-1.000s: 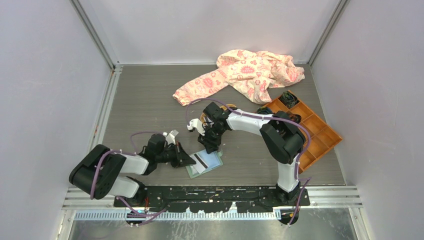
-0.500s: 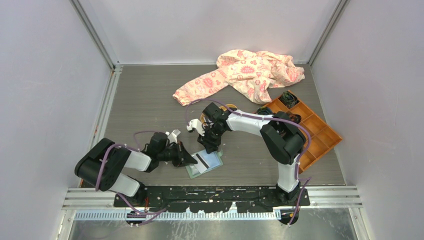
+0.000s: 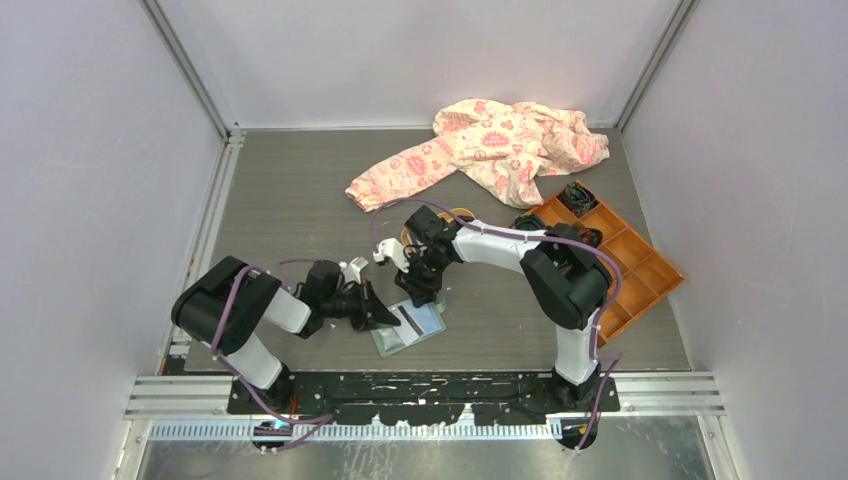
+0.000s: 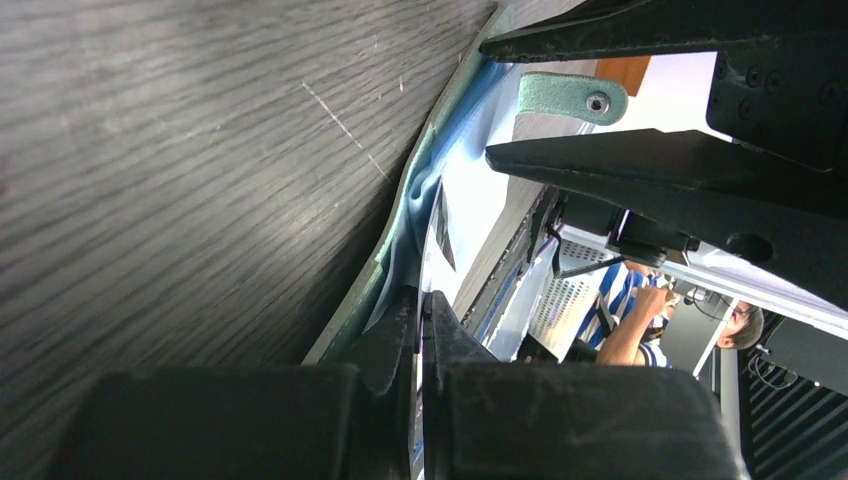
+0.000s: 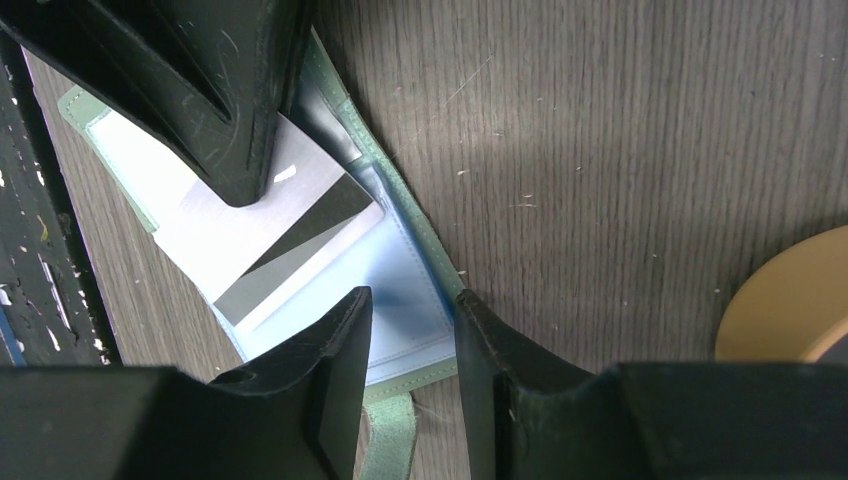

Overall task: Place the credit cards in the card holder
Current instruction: Insert the credit card into the storage box.

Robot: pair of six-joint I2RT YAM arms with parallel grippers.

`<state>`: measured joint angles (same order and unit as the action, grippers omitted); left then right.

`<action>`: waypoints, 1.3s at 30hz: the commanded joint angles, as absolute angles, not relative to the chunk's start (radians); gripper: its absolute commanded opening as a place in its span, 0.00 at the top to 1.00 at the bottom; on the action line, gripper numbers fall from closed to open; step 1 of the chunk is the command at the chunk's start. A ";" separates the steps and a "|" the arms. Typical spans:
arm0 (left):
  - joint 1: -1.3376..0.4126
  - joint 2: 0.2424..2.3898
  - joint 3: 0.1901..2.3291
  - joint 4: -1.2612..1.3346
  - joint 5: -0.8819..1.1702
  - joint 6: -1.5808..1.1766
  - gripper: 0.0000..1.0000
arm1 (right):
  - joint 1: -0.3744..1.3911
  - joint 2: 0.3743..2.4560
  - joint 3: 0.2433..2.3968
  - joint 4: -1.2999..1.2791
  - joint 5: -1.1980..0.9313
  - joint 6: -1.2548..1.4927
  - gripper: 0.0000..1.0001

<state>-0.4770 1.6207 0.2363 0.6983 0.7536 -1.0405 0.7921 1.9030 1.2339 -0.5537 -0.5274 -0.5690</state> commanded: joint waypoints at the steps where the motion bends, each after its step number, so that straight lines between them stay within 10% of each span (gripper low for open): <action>1: -0.479 1.664 0.255 0.710 0.720 -1.025 1.00 | 0.813 1.877 1.223 -0.507 -0.534 -0.571 0.58; 26: -0.434 1.780 0.317 0.705 0.762 -0.999 0.89 | 0.793 1.631 1.187 -0.525 -0.580 -0.666 0.42; 32: -0.433 1.801 0.321 0.726 0.769 -1.003 0.84 | 0.816 1.577 1.008 -0.437 -0.830 -0.918 0.63; 39: -0.433 1.850 0.313 0.798 0.786 -1.026 0.79 | 1.018 1.668 1.058 -0.357 -0.530 -0.822 0.87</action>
<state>-0.4377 1.7966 0.3187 0.7979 0.9005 -1.0523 0.9100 1.6375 1.0119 -0.4511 -0.6704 -0.8322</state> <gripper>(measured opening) 0.194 0.142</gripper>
